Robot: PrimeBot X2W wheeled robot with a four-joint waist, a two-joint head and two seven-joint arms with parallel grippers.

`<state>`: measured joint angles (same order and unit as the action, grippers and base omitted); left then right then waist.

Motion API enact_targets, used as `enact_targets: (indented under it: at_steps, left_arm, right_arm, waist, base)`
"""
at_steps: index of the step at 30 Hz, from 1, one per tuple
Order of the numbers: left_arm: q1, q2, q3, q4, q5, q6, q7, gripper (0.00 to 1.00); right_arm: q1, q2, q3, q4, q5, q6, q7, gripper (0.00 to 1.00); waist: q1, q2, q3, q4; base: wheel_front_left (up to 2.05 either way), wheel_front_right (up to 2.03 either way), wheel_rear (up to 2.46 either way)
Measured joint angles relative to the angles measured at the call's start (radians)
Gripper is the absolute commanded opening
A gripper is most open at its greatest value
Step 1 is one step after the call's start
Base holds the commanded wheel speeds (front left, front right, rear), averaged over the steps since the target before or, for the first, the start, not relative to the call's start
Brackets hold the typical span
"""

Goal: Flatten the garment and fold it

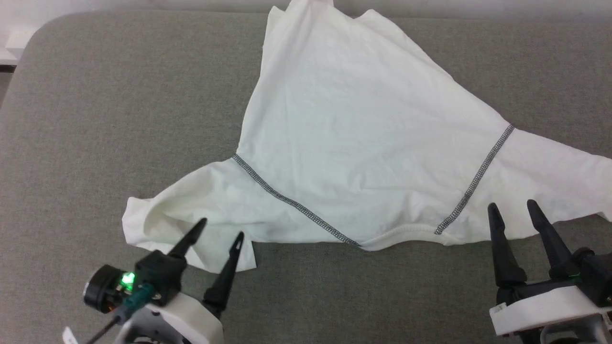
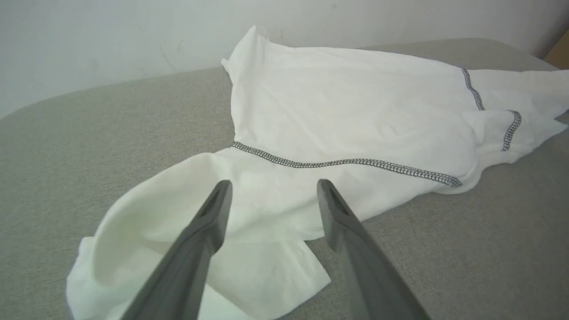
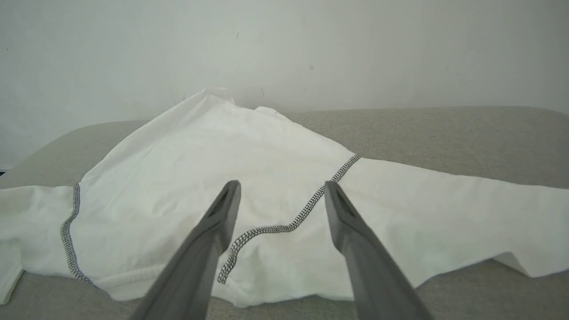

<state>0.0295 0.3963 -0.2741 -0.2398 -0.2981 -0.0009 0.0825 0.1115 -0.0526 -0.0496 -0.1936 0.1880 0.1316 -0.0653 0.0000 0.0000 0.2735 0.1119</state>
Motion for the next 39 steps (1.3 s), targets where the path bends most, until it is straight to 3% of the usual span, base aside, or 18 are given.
enact_targets:
  at_steps: [7, 31, 33, 39]
  left_arm:
    - [-0.048, -0.006, -0.127, 0.109, 0.073, -0.061, 0.016, 1.00]
    - [-0.266, 0.008, -0.264, 0.316, 0.213, -0.096, 0.019, 1.00]
    - [-0.277, 0.001, -0.266, 0.338, 0.208, -0.097, 0.006, 0.00]
    - [-0.277, -0.037, -0.235, 0.389, 0.140, -0.091, -0.045, 0.00]
  right_arm:
    - [-0.009, 0.000, 0.016, -0.004, -0.001, 0.000, 0.002, 1.00]
    - [-0.029, 0.000, 0.022, -0.017, -0.002, 0.000, 0.003, 1.00]
    - [-0.029, 0.000, 0.022, -0.017, -0.002, 0.000, 0.003, 1.00]
    - [-0.027, 0.000, 0.022, -0.013, -0.002, 0.000, 0.012, 1.00]
  waist:
    - [0.0000, 0.0000, 0.031, -0.011]
    - [0.0000, 0.0000, 0.108, -0.070]
    - [-0.0001, 0.0000, 0.104, -0.070]
    - [0.0001, 0.0000, 0.073, -0.065]
  base:
    - [0.00, 0.00, 0.00]
    - [0.00, 0.00, 0.00]
    - [0.00, 0.00, 0.00]
    - [0.00, 0.00, 0.00]
